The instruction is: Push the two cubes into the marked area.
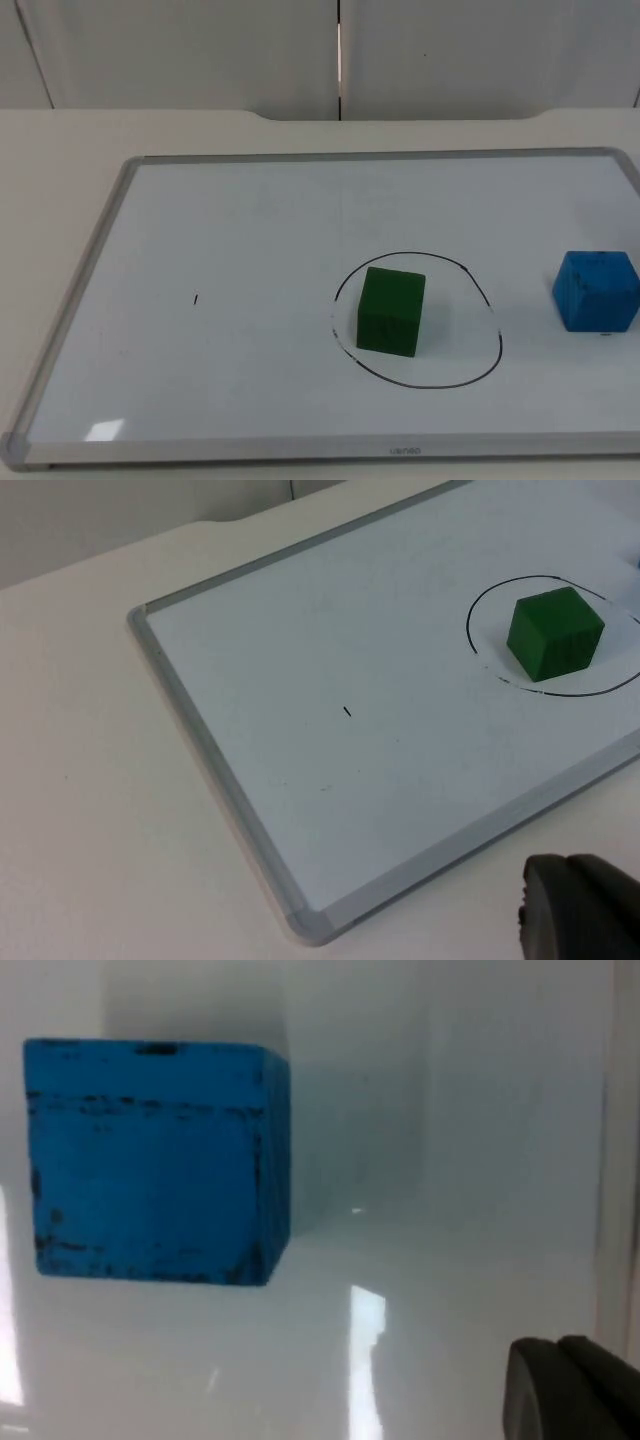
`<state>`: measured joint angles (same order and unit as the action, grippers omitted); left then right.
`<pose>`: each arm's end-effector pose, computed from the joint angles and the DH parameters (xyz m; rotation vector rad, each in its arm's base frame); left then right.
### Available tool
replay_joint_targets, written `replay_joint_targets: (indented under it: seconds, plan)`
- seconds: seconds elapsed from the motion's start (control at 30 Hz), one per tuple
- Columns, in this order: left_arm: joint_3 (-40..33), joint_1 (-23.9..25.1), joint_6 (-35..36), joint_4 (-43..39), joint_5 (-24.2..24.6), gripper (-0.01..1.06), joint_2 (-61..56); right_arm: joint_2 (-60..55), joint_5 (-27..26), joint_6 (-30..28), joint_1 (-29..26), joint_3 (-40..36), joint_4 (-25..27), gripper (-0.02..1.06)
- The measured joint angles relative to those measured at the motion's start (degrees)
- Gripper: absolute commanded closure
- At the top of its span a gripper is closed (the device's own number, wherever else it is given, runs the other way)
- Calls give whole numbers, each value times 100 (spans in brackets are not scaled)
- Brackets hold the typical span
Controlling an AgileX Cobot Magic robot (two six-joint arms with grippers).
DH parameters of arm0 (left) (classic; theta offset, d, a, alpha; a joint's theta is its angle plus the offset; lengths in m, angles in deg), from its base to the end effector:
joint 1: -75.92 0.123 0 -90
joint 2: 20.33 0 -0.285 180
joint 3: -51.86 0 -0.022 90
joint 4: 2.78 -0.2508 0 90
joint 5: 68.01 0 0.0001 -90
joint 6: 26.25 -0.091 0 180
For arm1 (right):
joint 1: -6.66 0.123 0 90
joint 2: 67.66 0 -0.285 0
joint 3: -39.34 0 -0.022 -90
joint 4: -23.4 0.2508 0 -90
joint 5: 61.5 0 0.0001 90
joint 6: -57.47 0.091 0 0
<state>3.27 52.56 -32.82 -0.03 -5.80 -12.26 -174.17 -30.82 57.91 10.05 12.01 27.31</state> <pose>-0.0063 -0.0015 0.2753 0.5404 2.0109 -0.2369 0.3007 0.0210 0.1508 0.0036 2.8722 0.0745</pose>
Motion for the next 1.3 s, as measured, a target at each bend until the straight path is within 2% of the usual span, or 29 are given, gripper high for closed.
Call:
replay_joint_targets:
  seconds: [0.5, 0.7, 0.97, 1.3]
  plan:
    - [0, 0, 0, -10, 0, 105, 0, -889, -705, 22, 58, 269, 50, 105]
    - [0, 0, 0, -10, 0, 105, 0, -1104, -681, 22, 58, 621, 78, 105]
    - [0, 0, 0, -10, 0, 105, 0, -1154, -631, 22, 71, 665, 322, 105]
    - [0, 0, 0, -21, 0, 105, 0, -1154, -610, 8, 426, 686, 553, 105]
